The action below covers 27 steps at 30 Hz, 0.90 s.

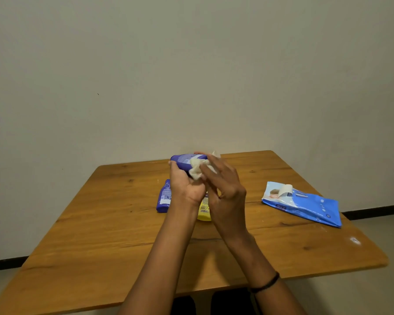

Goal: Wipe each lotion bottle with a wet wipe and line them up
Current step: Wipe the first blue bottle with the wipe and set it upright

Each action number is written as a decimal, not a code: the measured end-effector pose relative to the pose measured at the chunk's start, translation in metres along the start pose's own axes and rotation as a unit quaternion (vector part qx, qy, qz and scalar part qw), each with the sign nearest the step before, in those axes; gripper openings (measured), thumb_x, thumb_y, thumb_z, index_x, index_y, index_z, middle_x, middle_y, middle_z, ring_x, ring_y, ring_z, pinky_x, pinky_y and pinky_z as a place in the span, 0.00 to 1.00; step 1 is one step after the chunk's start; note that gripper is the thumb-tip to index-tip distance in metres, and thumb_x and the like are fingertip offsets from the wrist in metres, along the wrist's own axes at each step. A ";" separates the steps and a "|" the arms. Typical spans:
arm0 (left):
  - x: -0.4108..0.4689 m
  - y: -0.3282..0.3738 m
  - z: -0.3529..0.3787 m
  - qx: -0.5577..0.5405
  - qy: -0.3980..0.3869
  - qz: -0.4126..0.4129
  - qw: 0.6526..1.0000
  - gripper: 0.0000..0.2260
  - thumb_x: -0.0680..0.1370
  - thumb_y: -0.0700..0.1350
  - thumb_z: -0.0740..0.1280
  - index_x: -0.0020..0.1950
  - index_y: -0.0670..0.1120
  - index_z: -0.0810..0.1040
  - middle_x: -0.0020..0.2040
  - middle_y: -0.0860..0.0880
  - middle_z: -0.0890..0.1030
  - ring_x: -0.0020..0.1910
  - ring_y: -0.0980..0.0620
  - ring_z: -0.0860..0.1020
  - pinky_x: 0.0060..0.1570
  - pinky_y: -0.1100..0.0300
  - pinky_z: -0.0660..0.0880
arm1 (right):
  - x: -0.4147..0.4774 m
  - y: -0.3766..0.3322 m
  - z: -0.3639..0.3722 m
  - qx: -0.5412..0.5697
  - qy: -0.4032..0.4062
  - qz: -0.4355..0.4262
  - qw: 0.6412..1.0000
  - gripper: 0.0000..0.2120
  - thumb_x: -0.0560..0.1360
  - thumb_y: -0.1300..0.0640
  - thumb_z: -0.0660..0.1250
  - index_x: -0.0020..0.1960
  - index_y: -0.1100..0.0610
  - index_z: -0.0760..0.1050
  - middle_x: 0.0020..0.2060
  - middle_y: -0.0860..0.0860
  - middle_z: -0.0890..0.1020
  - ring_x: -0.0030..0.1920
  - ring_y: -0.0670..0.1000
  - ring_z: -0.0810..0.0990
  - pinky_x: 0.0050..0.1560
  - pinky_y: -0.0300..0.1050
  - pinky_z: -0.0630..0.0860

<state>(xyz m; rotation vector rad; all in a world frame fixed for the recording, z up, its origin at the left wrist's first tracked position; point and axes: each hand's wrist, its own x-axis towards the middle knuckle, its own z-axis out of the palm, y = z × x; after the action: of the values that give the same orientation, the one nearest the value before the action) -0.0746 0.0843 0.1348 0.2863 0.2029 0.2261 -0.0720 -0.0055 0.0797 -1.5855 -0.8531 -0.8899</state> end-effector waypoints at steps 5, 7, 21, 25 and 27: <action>-0.002 -0.009 -0.006 0.000 -0.012 0.012 1.000 0.29 0.83 0.62 0.56 0.52 0.35 0.76 0.38 0.40 0.81 0.38 0.46 0.82 0.37 0.55 0.83 | 0.008 0.008 -0.002 -0.020 0.007 -0.074 0.997 0.17 0.72 0.68 0.71 0.60 0.62 0.80 0.58 0.54 0.81 0.58 0.52 0.77 0.60 0.39 0.73; -0.003 -0.010 -0.009 0.018 -0.016 0.014 1.000 0.30 0.81 0.64 0.58 0.53 0.34 0.76 0.38 0.41 0.80 0.38 0.48 0.82 0.38 0.56 0.83 | 0.007 0.009 -0.002 -0.043 -0.022 -0.110 0.993 0.15 0.73 0.65 0.71 0.59 0.63 0.80 0.57 0.55 0.82 0.59 0.52 0.76 0.60 0.41 0.73; -0.004 -0.023 -0.025 0.135 -0.095 0.120 0.979 0.22 0.83 0.55 0.60 0.67 0.39 0.74 0.50 0.43 0.83 0.49 0.49 0.83 0.49 0.56 0.82 | 0.032 -0.002 -0.010 -0.076 -0.045 0.050 0.995 0.17 0.73 0.59 0.73 0.60 0.61 0.78 0.54 0.55 0.82 0.53 0.49 0.81 0.50 0.40 0.79; 0.005 -0.008 -0.025 0.170 -0.050 0.171 0.969 0.24 0.83 0.55 0.59 0.71 0.39 0.70 0.54 0.40 0.79 0.43 0.48 0.81 0.42 0.54 0.81 | 0.008 -0.001 -0.015 -0.020 -0.028 0.086 0.996 0.18 0.75 0.55 0.69 0.62 0.59 0.78 0.55 0.52 0.83 0.53 0.43 0.79 0.50 0.33 0.78; 0.006 -0.008 -0.027 0.180 -0.057 0.195 0.963 0.21 0.84 0.52 0.58 0.74 0.43 0.69 0.54 0.40 0.80 0.42 0.48 0.81 0.39 0.55 0.80 | -0.003 -0.008 -0.014 0.009 -0.010 0.096 0.995 0.18 0.75 0.54 0.66 0.63 0.58 0.78 0.56 0.51 0.83 0.55 0.42 0.80 0.52 0.35 0.79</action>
<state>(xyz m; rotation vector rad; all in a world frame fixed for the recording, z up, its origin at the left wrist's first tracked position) -0.0737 0.0854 0.1066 0.7008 0.0699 0.5640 -0.0825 -0.0179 0.0823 -1.6324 -0.7074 -0.7273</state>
